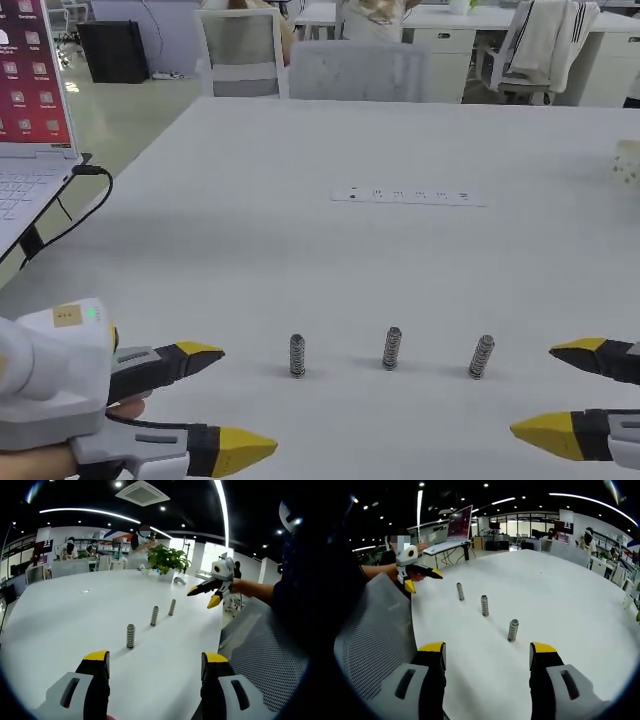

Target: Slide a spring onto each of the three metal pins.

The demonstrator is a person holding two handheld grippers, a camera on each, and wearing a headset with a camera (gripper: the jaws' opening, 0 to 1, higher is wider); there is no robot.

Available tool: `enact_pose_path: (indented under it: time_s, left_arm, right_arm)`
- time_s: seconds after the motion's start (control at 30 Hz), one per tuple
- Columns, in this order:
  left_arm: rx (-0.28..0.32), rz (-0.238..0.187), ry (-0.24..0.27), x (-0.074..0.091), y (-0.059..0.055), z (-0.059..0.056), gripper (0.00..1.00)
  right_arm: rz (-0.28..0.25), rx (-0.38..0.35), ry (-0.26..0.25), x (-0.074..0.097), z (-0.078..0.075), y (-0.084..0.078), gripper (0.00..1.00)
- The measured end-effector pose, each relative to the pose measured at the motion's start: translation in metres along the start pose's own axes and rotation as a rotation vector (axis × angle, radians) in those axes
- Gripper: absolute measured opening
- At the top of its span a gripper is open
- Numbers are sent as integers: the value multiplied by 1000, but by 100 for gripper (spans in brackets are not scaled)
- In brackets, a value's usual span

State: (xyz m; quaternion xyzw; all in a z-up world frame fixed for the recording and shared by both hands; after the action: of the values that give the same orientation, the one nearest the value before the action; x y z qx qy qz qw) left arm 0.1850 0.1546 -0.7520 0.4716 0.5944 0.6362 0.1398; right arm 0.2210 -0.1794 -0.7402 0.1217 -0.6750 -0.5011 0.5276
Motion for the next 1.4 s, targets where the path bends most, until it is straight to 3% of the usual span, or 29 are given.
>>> enact_pose_path:
  time_s: [0.53,1.4]
  left_arm:
    - [13,-4,18,-1,1,2,78]
    - [12,-2,15,-2,1,2,79]
  right_arm:
    - [-24,-27,9,-4,1,-2,86]
    - [-29,-36,15,-4,3,1,90]
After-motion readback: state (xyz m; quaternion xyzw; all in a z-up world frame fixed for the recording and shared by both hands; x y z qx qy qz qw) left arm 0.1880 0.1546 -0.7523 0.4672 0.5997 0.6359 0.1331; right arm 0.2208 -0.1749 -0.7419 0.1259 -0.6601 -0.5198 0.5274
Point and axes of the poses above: the centre of the closed fingertips' face, and the gripper's own axes: x roughly backward along the fingers, z roughly to its left, y roughly out of its top, the point moved 7 cm from there along x, roughly backward along the fingers, and after that the axes turned 3 degrees about z, right-handed, at the moved point
